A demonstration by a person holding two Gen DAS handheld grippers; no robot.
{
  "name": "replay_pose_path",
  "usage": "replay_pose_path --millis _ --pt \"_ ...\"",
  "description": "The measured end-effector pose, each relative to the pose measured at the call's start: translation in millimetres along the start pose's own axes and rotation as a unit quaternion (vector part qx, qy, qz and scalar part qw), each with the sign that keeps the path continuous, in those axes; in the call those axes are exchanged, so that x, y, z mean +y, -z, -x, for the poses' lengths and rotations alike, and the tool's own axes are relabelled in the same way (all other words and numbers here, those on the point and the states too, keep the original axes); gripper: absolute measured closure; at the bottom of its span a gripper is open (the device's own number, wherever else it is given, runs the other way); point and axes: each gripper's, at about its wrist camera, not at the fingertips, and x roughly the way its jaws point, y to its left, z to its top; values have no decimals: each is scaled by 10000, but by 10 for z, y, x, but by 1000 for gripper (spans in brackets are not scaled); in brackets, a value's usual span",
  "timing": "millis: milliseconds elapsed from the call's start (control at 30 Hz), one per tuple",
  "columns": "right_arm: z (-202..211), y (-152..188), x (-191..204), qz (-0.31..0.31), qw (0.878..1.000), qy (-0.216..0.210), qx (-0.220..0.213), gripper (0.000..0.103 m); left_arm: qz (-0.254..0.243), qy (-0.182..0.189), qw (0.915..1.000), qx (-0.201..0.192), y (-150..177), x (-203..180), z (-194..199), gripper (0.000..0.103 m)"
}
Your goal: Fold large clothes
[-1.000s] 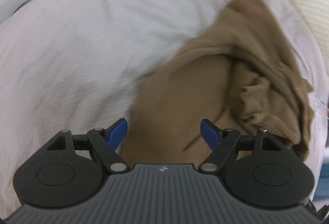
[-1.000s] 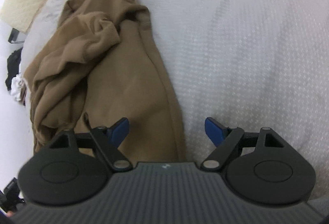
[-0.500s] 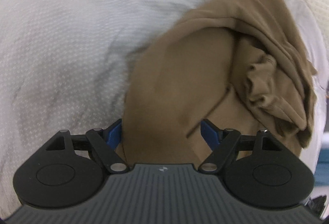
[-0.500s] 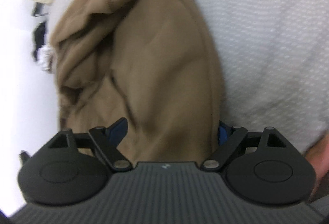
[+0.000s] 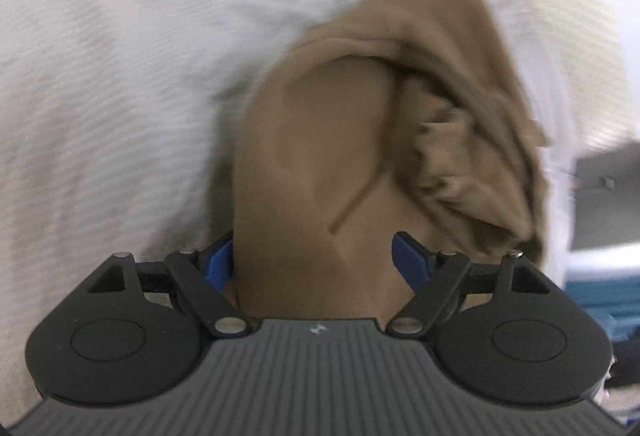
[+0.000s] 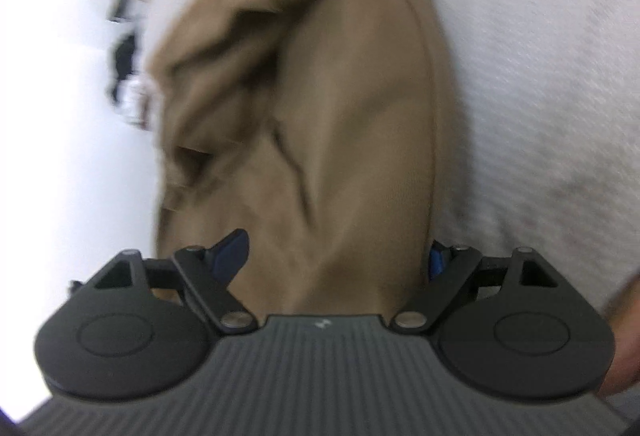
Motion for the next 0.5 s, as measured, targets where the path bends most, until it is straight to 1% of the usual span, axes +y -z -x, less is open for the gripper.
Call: replay_pose_path --millis 33,100,133,200,233,267,333,400,433,467,500 --pt "-43 1 -15 -47 9998 143 98 17 5 -132 9999 55 -11 8 0 19" --pt "-122 36 -16 5 9988 350 353 17 -146 -381 9989 225 -40 -52 -37 19" --pt "-150 79 6 117 9975 522 451 18 -247 -624 9971 353 -38 -108 -70 19" --pt "-226 140 82 359 9937 839 654 19 -399 -1273 9892 610 -25 -219 -145 19" --pt "-237 163 111 444 9920 957 698 19 -522 -1488 9848 727 -13 -279 -170 19" --pt "-240 181 139 524 9906 1031 728 20 -709 -1611 9808 835 5 -348 -184 19" --pt "-273 212 160 565 9892 1101 780 22 -932 -1747 9754 971 55 -441 -170 19" --pt "-312 253 196 671 9874 1167 834 24 -1086 -1874 9714 973 98 -502 -116 19" --pt "-336 249 216 710 9871 1156 845 30 -1116 -1906 9706 951 118 -528 -105 21" --pt "-346 248 235 704 9877 1101 860 39 -1147 -1923 9702 927 143 -564 -109 24" --pt "-368 255 266 713 9881 1062 859 43 -1203 -1920 9697 917 162 -588 -82 26"
